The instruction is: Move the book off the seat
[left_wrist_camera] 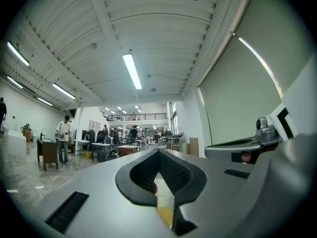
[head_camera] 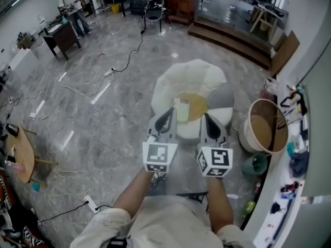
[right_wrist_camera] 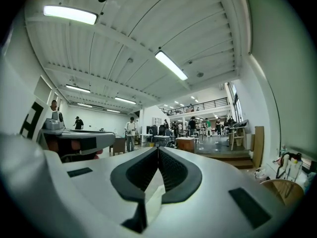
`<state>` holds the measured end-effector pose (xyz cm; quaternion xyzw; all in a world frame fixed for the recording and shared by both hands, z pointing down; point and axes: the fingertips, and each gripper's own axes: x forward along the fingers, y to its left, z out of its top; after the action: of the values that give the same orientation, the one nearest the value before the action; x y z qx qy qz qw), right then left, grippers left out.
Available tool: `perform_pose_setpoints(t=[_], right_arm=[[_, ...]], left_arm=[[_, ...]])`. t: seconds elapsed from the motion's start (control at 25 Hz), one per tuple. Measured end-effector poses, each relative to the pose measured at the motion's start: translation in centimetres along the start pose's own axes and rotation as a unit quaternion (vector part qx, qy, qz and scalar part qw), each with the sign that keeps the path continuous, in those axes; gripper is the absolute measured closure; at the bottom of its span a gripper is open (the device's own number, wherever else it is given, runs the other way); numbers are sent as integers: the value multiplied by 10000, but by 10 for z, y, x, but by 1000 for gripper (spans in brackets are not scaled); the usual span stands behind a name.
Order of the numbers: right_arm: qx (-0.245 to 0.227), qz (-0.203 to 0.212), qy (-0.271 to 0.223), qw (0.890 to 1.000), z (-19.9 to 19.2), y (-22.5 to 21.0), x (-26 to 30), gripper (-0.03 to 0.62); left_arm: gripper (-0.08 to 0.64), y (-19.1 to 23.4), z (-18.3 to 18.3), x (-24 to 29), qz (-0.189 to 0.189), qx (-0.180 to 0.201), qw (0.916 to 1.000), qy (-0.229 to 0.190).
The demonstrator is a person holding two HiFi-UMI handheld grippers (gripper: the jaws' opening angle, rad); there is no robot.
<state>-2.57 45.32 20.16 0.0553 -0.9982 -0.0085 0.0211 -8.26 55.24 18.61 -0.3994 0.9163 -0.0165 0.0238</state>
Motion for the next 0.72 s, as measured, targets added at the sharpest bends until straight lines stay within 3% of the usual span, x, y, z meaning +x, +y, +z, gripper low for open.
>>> perform_pose_setpoints(t=[0.36, 0.72], right_arm=[[-94, -178, 32, 9998, 9, 27, 106, 586], [-160, -378, 95, 9991, 1, 12, 164, 586]], left_arm=[[557, 90, -2, 69, -201, -33, 9998, -55], [557, 120, -19, 131, -362, -53, 9993, -1]])
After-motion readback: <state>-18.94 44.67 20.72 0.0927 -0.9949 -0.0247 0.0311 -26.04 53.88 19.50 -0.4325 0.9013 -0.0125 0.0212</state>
